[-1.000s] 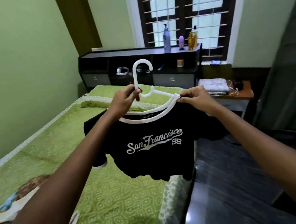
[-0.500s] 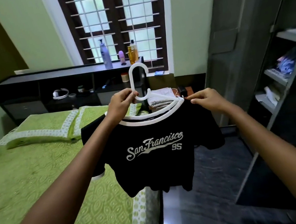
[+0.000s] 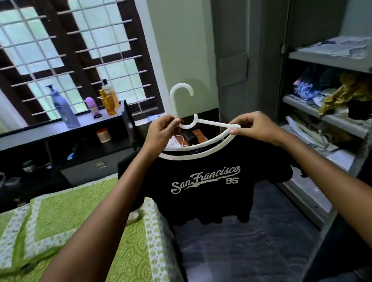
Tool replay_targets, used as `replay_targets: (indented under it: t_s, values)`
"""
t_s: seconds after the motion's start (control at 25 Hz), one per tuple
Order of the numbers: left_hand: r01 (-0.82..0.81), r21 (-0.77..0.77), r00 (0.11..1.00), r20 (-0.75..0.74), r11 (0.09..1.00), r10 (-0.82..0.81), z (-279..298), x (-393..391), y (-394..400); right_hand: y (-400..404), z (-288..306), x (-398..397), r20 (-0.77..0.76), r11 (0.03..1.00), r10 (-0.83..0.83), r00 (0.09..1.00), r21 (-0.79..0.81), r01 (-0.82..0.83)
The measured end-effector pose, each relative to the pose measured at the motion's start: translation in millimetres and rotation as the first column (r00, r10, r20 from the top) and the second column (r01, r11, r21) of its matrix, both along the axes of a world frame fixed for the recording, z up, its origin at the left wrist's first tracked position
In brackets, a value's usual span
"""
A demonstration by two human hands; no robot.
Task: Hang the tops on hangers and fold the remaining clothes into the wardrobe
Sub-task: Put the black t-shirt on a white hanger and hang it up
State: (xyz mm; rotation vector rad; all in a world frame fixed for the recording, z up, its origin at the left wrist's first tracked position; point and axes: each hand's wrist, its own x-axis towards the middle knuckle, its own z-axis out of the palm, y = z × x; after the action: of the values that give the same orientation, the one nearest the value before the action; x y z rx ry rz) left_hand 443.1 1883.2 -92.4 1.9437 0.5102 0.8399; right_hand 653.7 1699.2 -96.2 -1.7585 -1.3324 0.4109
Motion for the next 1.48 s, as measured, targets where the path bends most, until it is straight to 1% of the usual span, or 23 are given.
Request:
replay_targets:
  t_s: [0.04,0.08,0.16,0.28,0.4,0.48,0.56,0.64,0.72,0.84,1.0,1.16,1.24,1.32,1.4,1.44,1.48]
  values:
    - [0.013,-0.007,1.000,0.004,1.000,-0.013,-1.2,7.8,4.8,-0.6,0.2,4.4,0.031,0.999,-0.021,0.999,-0.030,0.022]
    - [0.020,0.023,1.000,-0.025,1.000,-0.019,-0.9,21.4,12.5,1.4,-1.3,14.7,0.061,0.997,-0.054,0.997,-0.059,0.058]
    - [0.068,0.068,0.996,-0.065,0.995,-0.063,2.0,59.2,37.0,13.1,-5.9,44.8,0.053,0.989,-0.132,0.990,-0.062,0.136]
    - [0.145,0.150,0.988,-0.074,0.978,-0.135,8.0,119.8,68.0,29.3,-10.6,84.8,0.044,0.971,-0.237,0.970,-0.015,0.238]
    - [0.199,0.171,0.979,-0.074,0.965,-0.188,13.5,175.4,95.5,47.5,-8.1,119.3,0.056,0.939,-0.340,0.939,0.064,0.336]
    - [0.230,0.195,0.972,-0.096,0.954,-0.215,16.3,208.1,105.7,53.6,-5.9,140.7,0.080,0.918,-0.394,0.916,0.086,0.388]
    - [0.280,0.220,0.959,-0.109,0.935,-0.261,24.8,244.9,117.4,57.5,-0.2,166.5,0.098,0.894,-0.445,0.890,0.113,0.434]
    - [0.314,0.232,0.949,-0.090,0.921,-0.301,30.8,283.5,128.9,58.0,7.7,189.1,0.157,0.874,-0.484,0.861,0.127,0.468]
    - [0.355,0.264,0.935,-0.084,0.897,-0.345,35.2,321.5,136.4,57.1,16.3,208.2,0.204,0.844,-0.536,0.819,0.143,0.517]
    - [0.427,0.277,0.902,-0.065,0.861,-0.426,34.0,374.4,135.6,48.7,25.3,224.2,0.225,0.777,-0.629,0.745,0.149,0.611]
    - [0.573,0.280,0.806,-0.022,0.770,-0.592,43.3,459.3,130.3,32.6,35.6,253.6,0.224,0.631,-0.769,0.599,0.119,0.767]
    - [0.697,0.311,0.681,-0.006,0.646,-0.732,64.0,529.8,116.6,26.3,46.0,272.7,0.210,0.476,-0.874,0.439,0.177,0.862]
    - [0.742,0.325,0.620,-0.003,0.586,-0.784,73.1,557.5,107.9,28.1,48.1,277.8,0.198,0.374,-0.921,0.334,0.216,0.902]
    - [0.782,0.334,0.562,-0.011,0.526,-0.827,80.4,582.8,94.5,26.5,48.2,277.3,0.182,0.232,-0.965,0.189,0.255,0.939]
    - [0.836,0.325,0.474,-0.017,0.443,-0.881,87.5,603.2,76.7,21.2,51.2,271.4,0.154,0.083,-0.987,0.041,0.281,0.956]
    - [0.862,0.308,0.426,-0.009,0.402,-0.905,89.7,610.1,67.6,17.5,53.6,266.6,0.142,0.044,-0.990,0.004,0.282,0.958]
    - [0.882,0.292,0.386,0.003,0.370,-0.923,92.1,615.3,59.3,14.3,57.4,260.7,0.144,0.028,-0.989,-0.012,0.272,0.962]
